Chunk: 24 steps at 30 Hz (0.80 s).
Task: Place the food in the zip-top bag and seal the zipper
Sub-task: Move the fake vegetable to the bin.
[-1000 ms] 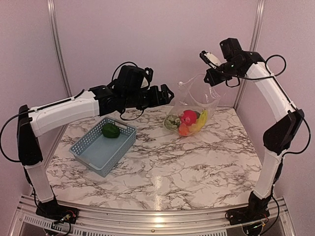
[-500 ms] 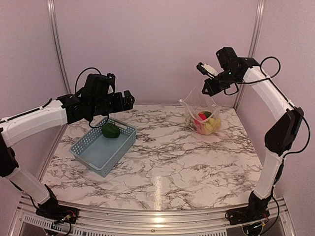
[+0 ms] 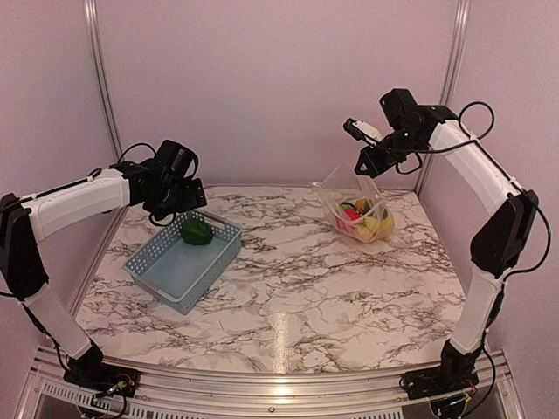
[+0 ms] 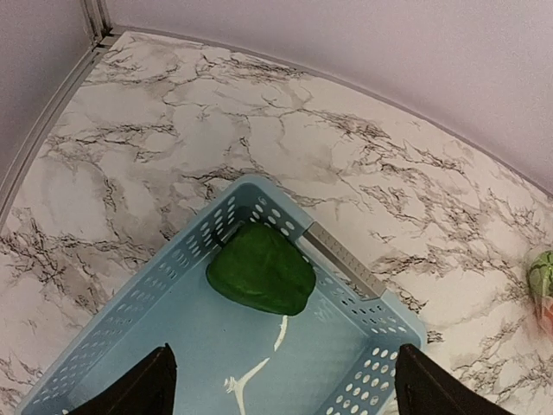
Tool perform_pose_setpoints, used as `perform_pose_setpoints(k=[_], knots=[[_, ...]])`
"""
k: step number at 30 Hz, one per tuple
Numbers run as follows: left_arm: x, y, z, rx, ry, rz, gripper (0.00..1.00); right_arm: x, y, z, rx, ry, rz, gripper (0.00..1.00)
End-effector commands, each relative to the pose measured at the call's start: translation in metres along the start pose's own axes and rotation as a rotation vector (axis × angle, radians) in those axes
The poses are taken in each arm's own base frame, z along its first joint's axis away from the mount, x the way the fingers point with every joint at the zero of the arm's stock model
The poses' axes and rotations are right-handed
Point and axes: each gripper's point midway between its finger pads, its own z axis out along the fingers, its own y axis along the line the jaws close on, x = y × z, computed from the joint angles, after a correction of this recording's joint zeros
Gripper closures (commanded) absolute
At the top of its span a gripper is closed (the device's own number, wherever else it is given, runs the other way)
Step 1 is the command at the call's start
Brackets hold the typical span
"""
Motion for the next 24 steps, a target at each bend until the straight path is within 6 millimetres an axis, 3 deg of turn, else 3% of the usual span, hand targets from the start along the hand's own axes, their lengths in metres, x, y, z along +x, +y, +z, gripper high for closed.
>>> perform_pose_setpoints(k=[1, 14, 24], knots=[[0.018, 0.019, 0.010, -0.056, 0.068, -0.184, 0.12, -0.007, 0.009, -0.022, -0.007, -0.044, -0.033, 1.00], [0.042, 0.043, 0.056, -0.141, 0.129, -0.447, 0.13, -0.007, 0.010, -0.025, -0.007, -0.051, -0.036, 1.00], [0.048, 0.047, 0.089, -0.137, 0.161, -0.494, 0.17, -0.005, 0.017, -0.020, -0.011, -0.040, -0.057, 1.00]])
